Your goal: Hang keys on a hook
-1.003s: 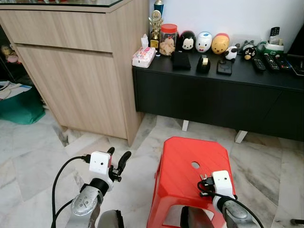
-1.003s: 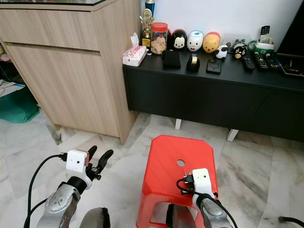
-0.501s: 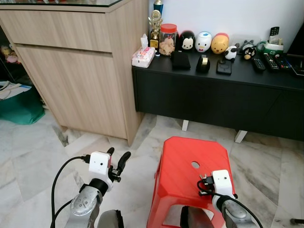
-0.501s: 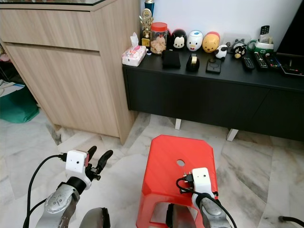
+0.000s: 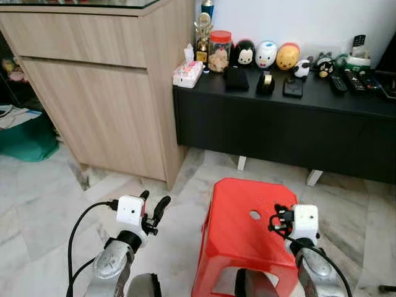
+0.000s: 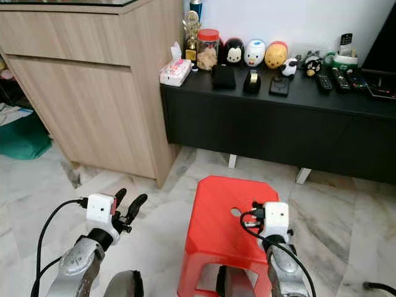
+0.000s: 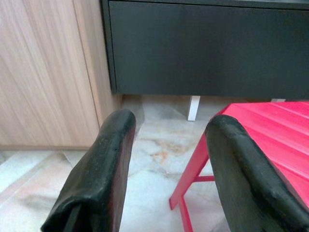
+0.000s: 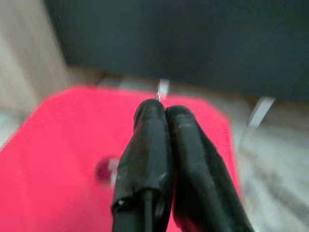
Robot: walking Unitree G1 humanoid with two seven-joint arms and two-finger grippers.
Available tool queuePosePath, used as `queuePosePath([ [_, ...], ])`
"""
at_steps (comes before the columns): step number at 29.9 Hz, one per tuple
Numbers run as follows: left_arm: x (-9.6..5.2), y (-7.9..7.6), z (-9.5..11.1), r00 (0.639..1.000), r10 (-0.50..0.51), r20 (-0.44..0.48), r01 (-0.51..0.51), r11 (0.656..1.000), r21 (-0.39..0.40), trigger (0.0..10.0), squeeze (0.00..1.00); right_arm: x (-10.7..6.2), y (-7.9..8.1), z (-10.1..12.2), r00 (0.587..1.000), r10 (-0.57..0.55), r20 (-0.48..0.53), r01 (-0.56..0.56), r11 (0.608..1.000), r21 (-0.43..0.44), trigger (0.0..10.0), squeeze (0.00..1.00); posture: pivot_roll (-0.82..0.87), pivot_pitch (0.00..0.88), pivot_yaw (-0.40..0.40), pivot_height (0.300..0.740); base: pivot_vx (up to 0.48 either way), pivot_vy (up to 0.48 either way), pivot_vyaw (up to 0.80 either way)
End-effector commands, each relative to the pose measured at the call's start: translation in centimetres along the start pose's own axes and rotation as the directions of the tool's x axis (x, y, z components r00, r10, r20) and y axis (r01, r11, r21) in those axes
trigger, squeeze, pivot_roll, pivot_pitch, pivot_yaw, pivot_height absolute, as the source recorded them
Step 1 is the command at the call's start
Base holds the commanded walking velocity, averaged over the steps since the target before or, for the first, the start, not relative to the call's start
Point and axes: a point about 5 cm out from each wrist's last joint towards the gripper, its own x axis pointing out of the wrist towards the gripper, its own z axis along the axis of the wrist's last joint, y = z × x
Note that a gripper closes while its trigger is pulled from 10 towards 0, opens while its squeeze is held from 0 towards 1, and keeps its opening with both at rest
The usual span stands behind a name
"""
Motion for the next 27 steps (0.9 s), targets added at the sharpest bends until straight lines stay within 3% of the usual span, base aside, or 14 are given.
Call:
queuePosePath([
  [1,0.3,0.2,0.2,1.0,0.006,0.013,-0.006,1.0,0.01,10.0,0.0,0.2,-0.1,1.1,0.998,-0.012,0.059,0.012,1.0,0.009,10.0,0.0,0.02,0.0,-0.037,0.587,0.0,0.0,0.0],
  [13,0.5,0.6,0.1,0.999,0.039,0.022,-0.039,0.999,-0.001,10.0,0.0,0.6,0.7,4.0,0.989,-0.013,0.147,0.01,1.0,0.027,10.0,0.0,0.02,0.0,-0.055,0.587,0.0,0.0,0.0],
  [27,0.4,0.8,-0.3,0.999,0.052,0.016,-0.052,0.999,-0.006,10.0,0.0,0.7,0.9,4.3,0.994,-0.014,0.109,0.011,1.0,0.027,10.0,0.0,0.02,0.0,-0.063,0.677,0.0,0.0,0.0],
])
